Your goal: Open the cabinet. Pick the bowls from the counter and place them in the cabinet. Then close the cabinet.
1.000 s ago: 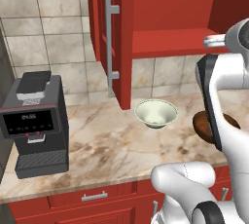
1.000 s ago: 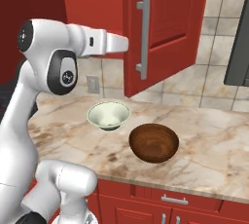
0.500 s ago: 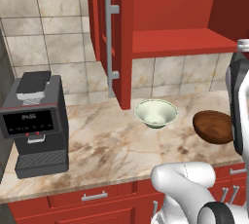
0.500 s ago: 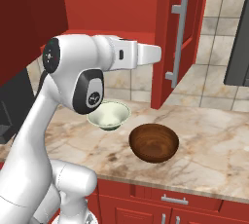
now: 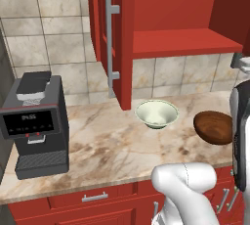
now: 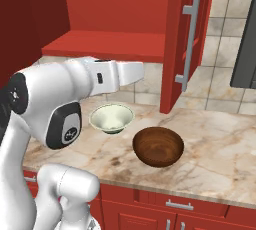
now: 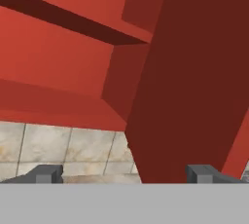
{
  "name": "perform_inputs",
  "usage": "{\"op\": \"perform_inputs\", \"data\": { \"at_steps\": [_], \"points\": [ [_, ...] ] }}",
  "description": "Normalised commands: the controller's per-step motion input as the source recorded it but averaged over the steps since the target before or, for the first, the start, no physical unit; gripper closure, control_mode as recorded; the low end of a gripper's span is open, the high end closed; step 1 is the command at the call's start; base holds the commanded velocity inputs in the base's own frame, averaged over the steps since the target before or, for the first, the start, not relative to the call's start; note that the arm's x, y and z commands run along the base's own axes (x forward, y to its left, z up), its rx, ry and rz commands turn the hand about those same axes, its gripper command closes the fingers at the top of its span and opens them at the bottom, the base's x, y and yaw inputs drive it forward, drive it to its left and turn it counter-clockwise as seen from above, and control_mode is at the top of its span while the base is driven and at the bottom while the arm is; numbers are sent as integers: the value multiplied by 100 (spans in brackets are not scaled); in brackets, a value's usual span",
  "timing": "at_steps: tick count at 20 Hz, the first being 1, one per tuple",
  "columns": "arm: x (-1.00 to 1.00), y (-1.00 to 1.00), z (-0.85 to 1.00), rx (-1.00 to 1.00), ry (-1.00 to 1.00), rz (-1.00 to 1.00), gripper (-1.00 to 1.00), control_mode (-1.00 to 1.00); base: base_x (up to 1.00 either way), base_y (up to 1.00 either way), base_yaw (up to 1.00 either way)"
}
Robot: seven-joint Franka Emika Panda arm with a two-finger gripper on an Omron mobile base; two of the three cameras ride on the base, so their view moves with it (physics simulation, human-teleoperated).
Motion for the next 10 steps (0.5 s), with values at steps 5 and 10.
{"op": "perform_inputs", "data": {
  "at_steps": [5,10],
  "points": [
    [-94,100,-53,-16,0,21,-100,-100,0,0,0],
    [-41,96,-19,-22,27,27,-100,-100,0,0,0]
  ]
}}
